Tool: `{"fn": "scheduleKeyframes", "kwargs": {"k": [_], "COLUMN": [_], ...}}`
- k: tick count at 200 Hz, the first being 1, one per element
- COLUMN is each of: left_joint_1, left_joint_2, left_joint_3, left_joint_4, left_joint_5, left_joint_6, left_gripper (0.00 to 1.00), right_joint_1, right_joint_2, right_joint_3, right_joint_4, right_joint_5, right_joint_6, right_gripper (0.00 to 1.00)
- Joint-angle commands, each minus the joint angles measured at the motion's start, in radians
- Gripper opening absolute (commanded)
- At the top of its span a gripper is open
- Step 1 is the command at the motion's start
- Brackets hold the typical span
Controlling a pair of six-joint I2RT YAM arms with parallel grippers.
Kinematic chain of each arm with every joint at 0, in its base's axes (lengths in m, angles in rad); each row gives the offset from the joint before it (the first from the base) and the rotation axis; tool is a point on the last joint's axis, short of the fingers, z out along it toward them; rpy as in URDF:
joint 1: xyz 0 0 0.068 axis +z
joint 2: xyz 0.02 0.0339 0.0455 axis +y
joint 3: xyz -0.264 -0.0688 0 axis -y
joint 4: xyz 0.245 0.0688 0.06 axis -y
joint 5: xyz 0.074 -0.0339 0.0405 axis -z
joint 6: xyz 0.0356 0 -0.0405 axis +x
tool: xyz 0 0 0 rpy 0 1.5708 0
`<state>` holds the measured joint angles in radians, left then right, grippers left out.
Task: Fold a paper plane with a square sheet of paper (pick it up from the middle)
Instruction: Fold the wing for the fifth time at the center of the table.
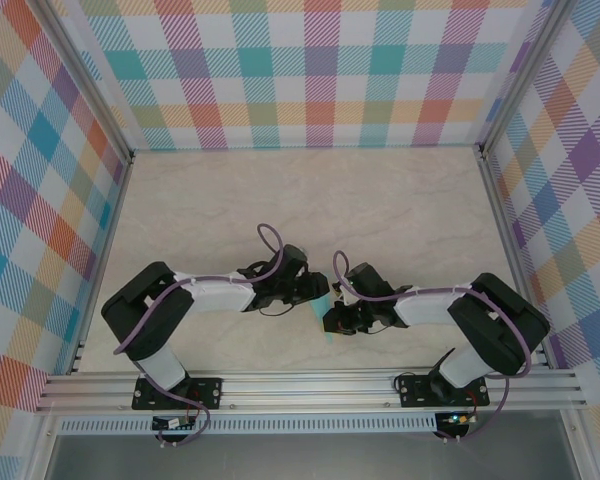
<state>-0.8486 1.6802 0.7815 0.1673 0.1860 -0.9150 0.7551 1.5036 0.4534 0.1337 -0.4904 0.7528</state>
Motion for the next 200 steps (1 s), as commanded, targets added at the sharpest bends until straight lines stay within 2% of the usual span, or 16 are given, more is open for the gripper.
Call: {"fn": "scheduleKeyframes", "kwargs": {"k": [1, 87, 112, 158, 200], "left_joint_1": [-0.008, -0.008, -0.007, -0.008, -0.008], "left_joint_2": [0.028, 0.094, 0.091, 0.086, 0.096], "left_joint_3": [-0.011, 0.005, 0.006, 0.01, 0.008], "left_joint_4": [0.041, 0.018, 0.017, 0.014, 0.017], "left_joint_5": [-0.024, -0.034, -0.033, -0.033, -0.031], "left_joint_6": [-0.023, -0.034, -0.03, -0.029, -0.019], "left_gripper": [0.47, 0.44, 0.44, 0.44, 0.44], "right_joint_1": [0.006, 0.027, 0.039, 0.043, 0.043], "right_joint_2": [0.003, -0.172, -0.166, -0.112, -0.239], "right_joint_3": [-0.036, -0.08, -0.077, -0.05, -0.034], "right_joint_4": [-0.058, -0.083, -0.104, -0.163, -0.224], "right_joint_5": [0.07, 0.01, -0.019, 0.05, 0.095], "right_joint_6": [0.015, 0.007, -0.018, -0.01, 0.051], "right_gripper": [0.11, 0.15, 0.17, 0.16, 0.18]}}
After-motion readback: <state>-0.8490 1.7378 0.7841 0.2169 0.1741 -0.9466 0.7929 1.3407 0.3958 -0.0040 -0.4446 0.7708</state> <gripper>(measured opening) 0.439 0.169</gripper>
